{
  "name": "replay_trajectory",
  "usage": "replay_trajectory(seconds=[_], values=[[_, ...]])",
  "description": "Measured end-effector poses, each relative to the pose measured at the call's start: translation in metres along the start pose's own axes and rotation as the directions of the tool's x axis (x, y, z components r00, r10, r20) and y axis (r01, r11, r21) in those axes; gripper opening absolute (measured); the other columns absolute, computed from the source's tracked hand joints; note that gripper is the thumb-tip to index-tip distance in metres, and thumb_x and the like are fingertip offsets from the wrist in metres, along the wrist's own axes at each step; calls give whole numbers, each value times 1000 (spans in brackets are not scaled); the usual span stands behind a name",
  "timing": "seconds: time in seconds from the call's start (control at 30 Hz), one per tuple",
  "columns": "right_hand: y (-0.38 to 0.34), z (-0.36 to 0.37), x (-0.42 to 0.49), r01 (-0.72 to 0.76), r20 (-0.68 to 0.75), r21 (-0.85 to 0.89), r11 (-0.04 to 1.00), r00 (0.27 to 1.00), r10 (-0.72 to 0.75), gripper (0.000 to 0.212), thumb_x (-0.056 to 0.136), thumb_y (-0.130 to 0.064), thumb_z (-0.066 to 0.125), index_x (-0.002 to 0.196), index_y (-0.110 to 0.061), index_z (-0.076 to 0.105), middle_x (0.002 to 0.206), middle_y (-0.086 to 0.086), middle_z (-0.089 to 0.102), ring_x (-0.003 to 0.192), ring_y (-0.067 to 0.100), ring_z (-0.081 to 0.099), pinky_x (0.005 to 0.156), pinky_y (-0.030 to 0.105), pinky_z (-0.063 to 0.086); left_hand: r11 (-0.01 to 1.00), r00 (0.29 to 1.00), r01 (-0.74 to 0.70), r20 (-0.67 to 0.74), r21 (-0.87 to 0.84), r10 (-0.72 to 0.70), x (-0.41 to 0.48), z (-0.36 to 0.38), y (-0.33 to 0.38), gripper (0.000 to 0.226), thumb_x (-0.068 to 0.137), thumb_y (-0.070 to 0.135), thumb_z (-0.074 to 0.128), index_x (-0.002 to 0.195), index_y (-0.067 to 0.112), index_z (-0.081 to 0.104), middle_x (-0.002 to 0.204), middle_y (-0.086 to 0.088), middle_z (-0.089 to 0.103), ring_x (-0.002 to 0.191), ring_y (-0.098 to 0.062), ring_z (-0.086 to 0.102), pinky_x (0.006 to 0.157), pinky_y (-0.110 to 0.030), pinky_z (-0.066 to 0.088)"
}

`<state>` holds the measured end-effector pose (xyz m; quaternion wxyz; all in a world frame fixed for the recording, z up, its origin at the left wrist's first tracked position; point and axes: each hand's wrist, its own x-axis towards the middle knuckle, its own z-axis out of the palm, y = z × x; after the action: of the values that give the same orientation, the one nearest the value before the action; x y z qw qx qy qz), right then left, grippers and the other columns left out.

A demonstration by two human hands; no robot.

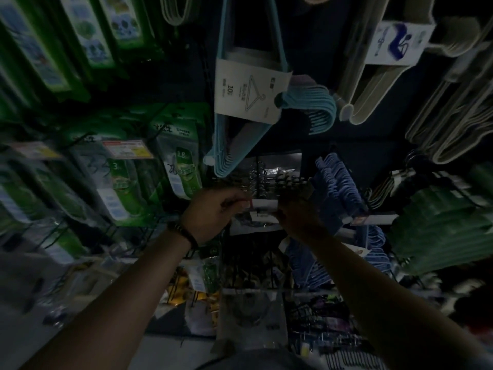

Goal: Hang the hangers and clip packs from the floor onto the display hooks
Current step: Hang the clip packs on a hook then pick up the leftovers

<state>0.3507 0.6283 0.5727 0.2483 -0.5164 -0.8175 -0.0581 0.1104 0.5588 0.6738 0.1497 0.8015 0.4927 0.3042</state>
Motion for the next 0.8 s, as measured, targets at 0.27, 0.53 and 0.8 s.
replay_trajectory(seconds=[0.27, 0.53, 0.8], values=[[-8, -3, 9, -87, 182, 86, 992, 981, 70, 40, 100, -29, 54, 135, -16, 68, 135, 22, 64, 121, 42, 62, 99, 48, 54, 967, 979, 176, 72, 183, -191, -21, 38, -40, 59, 93, 36, 75, 147, 30, 51, 149, -2, 50, 140, -27, 47, 113, -48, 45], [1, 11, -40, -235, -153, -102, 967, 964, 219, 52, 94, -37, 70, 144, -25, 60, 151, 31, 41, 135, 54, 38, 99, 64, 43, 844, 900, 243, 214, 478, -380, -31, 85, -66, 93, 94, 64, 57, 165, 31, 7, 174, -6, 1, 160, -38, 4, 126, -56, 24], [-2, 0, -10, -236, -13, -68, 969, 972, 236, 61, 92, -26, 72, 150, -27, 51, 151, 23, 41, 138, 53, 39, 104, 63, 43, 800, 862, 316, 197, 510, -466, -26, 97, -53, 103, 96, 60, 57, 165, 27, -11, 172, -6, -23, 159, -41, -10, 128, -55, 17]])
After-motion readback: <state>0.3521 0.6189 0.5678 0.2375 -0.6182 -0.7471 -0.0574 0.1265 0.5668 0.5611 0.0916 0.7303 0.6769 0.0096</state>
